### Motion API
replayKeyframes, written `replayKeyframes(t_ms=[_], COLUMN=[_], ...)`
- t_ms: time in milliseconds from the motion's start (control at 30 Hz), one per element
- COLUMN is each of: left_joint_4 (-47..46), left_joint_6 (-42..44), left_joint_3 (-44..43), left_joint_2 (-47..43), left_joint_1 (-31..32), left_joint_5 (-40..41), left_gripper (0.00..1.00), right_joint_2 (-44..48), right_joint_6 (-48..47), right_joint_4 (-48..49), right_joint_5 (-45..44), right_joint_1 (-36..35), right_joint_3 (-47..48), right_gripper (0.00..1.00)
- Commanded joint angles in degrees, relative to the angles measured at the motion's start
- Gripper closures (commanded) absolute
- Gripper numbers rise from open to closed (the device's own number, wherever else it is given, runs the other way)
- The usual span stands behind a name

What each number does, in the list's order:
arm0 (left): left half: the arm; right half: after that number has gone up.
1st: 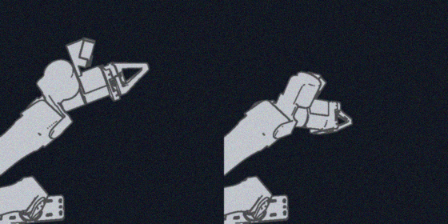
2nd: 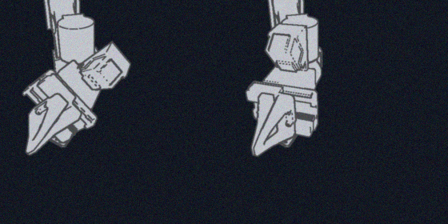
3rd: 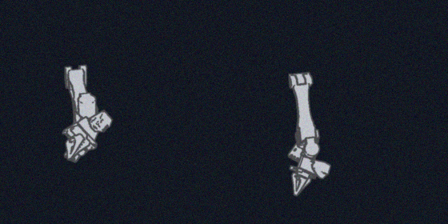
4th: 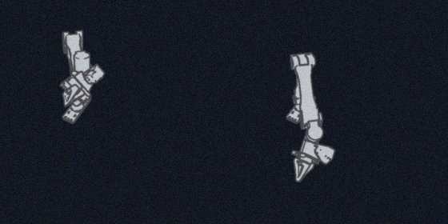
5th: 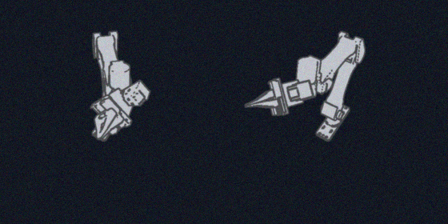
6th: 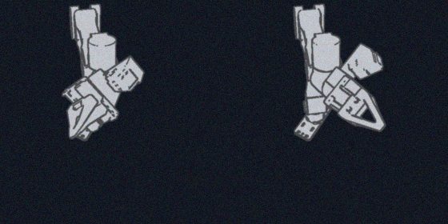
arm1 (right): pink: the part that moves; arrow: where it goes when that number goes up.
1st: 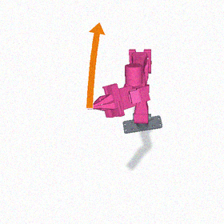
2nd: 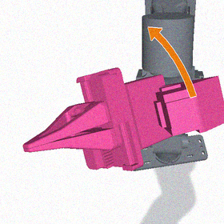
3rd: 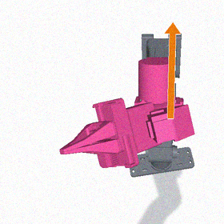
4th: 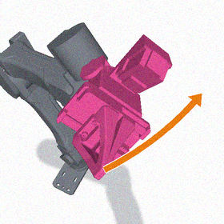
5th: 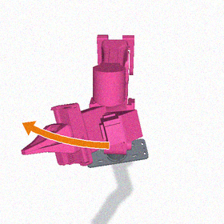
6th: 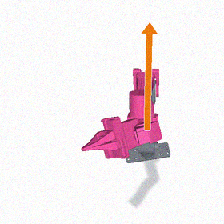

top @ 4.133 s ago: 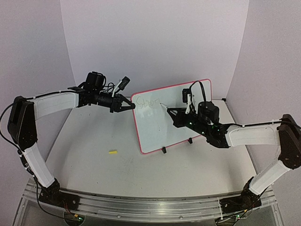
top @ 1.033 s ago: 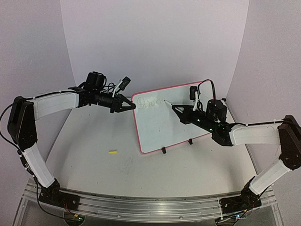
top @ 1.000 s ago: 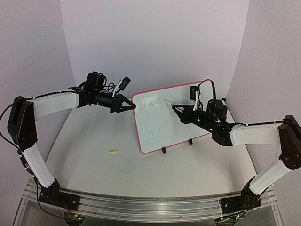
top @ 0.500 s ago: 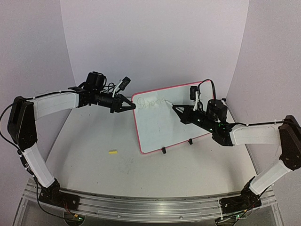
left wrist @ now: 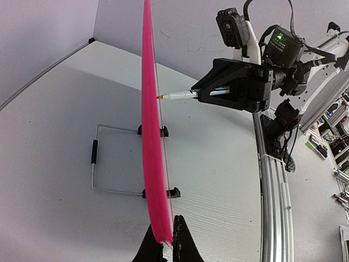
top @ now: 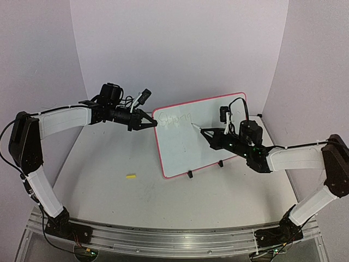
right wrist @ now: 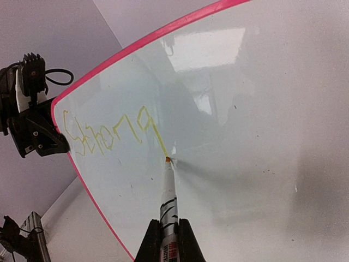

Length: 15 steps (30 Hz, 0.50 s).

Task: Write a sentence on the whiteboard

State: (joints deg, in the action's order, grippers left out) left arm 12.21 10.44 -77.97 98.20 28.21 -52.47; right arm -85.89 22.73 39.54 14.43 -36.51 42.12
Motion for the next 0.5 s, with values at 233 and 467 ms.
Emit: replayKeyframes(t_ms=[233, 467], left_joint_4=[3.58, 3.61], left_joint_6=[3.03, 3.05], left_joint_3=[-0.73, -0.78], left_joint_2=[-0.51, -0.55], left_joint_1=[0.71, 0.71], left_joint_5=[1.84, 1.84], left_gripper=[1.00, 1.00], right_joint_2=[0.58, -0.80], right_joint_6=[0.57, 0.16], right_joint_4=[-0.60, -0.44], right_joint_5=[0.76, 1.79], right_joint_1=[0.12, -0.44], right_joint_3=[-0.48, 1.38], right_gripper=[1.00, 1.00])
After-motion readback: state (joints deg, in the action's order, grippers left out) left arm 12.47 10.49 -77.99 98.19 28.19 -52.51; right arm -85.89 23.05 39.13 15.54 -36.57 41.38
